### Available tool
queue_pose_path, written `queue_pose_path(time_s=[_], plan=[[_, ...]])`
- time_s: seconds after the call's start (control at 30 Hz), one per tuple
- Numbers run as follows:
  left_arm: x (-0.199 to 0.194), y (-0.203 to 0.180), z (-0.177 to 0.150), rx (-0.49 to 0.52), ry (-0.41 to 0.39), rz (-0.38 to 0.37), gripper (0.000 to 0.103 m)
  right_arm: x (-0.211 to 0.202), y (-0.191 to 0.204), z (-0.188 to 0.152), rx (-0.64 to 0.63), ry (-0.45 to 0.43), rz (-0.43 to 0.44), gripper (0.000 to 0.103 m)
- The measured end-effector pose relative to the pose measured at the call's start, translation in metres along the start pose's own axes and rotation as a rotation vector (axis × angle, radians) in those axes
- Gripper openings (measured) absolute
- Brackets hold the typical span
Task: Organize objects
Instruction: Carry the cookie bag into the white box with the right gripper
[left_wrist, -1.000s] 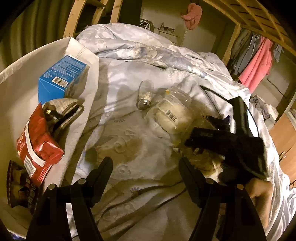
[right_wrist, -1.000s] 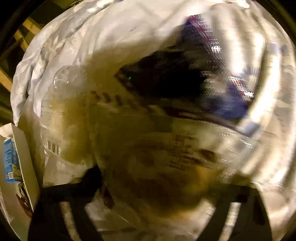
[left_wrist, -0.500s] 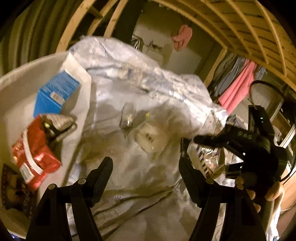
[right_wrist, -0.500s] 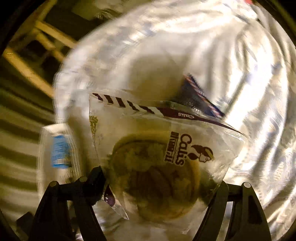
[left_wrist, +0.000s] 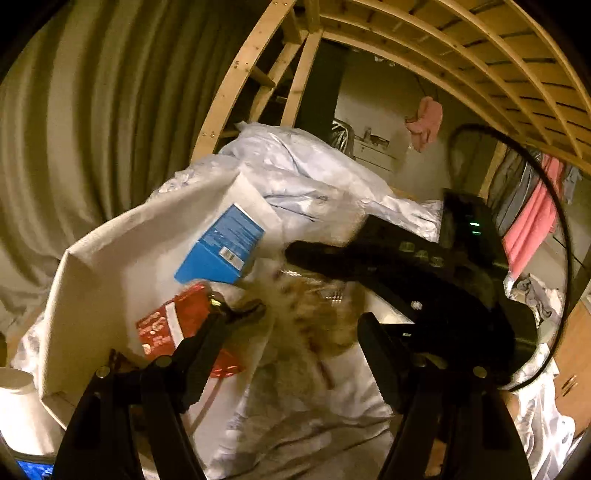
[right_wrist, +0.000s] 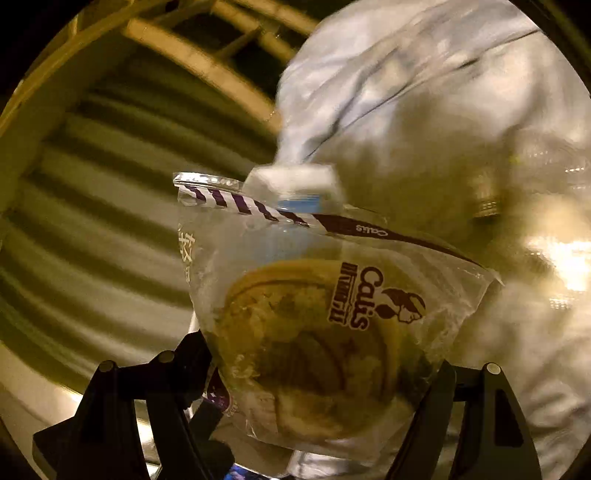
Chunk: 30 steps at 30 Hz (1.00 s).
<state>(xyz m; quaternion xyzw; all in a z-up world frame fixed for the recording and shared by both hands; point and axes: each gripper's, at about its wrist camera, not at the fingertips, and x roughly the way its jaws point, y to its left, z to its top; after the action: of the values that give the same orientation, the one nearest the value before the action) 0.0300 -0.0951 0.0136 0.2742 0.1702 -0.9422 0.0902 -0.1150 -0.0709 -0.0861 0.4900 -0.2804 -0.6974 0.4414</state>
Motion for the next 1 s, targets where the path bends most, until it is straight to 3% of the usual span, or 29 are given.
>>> queue_pose_path(time_s=[0.13,0.17,0.33,0.43,0.67,0.87,0.9,1.0], plan=[[0.004,0.008,0.000,-0.016,0.002,0.017,0.067,0.034,0.007,-0.006,-0.011,0.176,0.174,0.079],[0.006,0.011,0.000,-0.017,-0.008,0.053,0.067,0.040,0.008,-0.007,-0.005,0.206,0.202,0.079],[0.024,0.029,-0.004,-0.022,0.021,0.177,0.053,0.079,0.000,-0.011,0.038,0.370,0.216,0.083],[0.043,0.044,-0.010,-0.041,0.061,0.232,0.046,0.088,-0.017,-0.021,0.107,0.432,0.224,0.091],[0.053,0.048,-0.015,-0.042,0.050,0.235,0.050,0.060,-0.043,-0.039,0.252,0.410,0.340,0.091],[0.062,0.056,-0.013,-0.088,0.080,0.144,0.055,0.012,-0.042,-0.058,0.255,0.344,0.245,0.091],[0.062,0.056,-0.012,-0.090,0.071,0.161,0.055,0.003,-0.042,-0.061,0.267,0.335,0.246,0.091],[0.063,0.055,-0.009,-0.030,0.042,0.358,0.052,-0.019,-0.038,-0.066,0.275,0.293,0.238,0.091]])
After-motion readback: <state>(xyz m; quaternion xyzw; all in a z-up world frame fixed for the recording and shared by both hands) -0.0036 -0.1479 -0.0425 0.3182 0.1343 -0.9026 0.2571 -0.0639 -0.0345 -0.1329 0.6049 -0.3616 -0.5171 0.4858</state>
